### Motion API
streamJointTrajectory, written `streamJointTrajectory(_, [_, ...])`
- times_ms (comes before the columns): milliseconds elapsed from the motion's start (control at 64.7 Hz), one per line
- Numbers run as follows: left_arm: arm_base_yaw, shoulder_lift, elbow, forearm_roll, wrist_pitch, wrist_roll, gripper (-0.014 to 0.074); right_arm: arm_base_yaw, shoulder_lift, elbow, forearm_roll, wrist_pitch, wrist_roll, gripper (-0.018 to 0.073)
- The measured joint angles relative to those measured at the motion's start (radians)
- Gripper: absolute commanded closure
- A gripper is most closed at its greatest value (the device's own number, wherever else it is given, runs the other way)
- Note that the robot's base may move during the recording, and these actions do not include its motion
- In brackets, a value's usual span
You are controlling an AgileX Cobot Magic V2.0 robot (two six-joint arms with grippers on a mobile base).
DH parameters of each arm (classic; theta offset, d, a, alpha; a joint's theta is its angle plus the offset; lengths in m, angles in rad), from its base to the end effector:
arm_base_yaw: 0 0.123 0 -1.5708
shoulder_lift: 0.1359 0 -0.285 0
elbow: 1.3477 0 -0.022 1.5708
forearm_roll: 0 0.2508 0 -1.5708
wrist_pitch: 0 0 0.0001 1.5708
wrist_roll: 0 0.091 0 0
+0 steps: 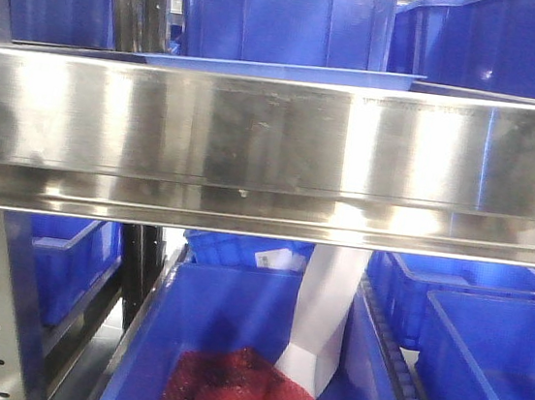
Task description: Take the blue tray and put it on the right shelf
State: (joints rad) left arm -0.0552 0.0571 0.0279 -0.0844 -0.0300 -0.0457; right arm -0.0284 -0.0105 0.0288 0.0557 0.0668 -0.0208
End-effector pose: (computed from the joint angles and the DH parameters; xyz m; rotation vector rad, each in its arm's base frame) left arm 0.0619 -0.0032 0.2030 -0.0597 1.5393 -0.1452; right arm 0.0569 -0.0013 0.1980 0.0466 1.5679 0.0079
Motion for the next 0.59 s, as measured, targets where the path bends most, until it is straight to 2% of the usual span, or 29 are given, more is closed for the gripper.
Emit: streamJointTrajectory(588, [0.0, 0.0, 0.0, 0.0, 0.0, 0.0, 0.0645, 0.0, 0.0, 0.0, 0.002, 0.0, 0.002, 0.0505])
